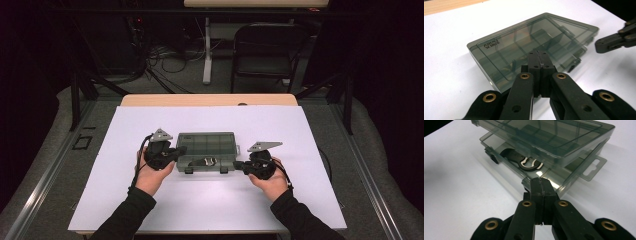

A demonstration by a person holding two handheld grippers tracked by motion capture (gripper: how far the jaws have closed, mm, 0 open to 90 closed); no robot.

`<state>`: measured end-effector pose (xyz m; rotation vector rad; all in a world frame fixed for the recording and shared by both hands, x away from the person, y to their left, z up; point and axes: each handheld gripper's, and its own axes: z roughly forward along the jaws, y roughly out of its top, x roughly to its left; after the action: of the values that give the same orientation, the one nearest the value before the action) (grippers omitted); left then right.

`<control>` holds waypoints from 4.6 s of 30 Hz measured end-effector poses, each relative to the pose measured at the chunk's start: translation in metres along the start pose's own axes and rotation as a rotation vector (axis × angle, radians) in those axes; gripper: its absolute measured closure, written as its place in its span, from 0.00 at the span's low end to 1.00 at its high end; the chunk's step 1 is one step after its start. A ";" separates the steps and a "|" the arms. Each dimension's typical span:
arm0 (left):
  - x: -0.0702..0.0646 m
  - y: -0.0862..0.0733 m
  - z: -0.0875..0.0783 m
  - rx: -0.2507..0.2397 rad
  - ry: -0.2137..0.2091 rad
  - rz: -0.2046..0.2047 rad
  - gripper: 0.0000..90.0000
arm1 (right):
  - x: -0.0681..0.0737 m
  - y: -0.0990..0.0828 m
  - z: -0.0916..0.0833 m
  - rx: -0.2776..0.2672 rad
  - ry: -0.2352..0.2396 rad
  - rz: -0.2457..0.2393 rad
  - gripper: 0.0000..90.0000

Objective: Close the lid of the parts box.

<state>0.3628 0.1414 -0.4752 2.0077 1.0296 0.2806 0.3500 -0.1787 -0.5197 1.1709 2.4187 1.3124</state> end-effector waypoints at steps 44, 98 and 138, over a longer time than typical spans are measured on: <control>0.003 -0.032 0.030 0.071 0.017 -0.022 1.00 | -0.004 0.002 0.016 -0.042 -0.043 -0.008 1.00; 0.050 -0.104 -0.082 -0.121 0.191 -0.071 0.41 | 0.006 -0.059 -0.066 -0.111 -0.276 -0.073 0.43; 0.052 -0.124 -0.059 -0.147 0.190 -0.067 0.39 | -0.005 -0.088 -0.052 -0.135 -0.297 -0.085 0.43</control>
<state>0.2954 0.2531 -0.5419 1.8370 1.1577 0.5038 0.2795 -0.2432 -0.5563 1.1246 2.1117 1.1629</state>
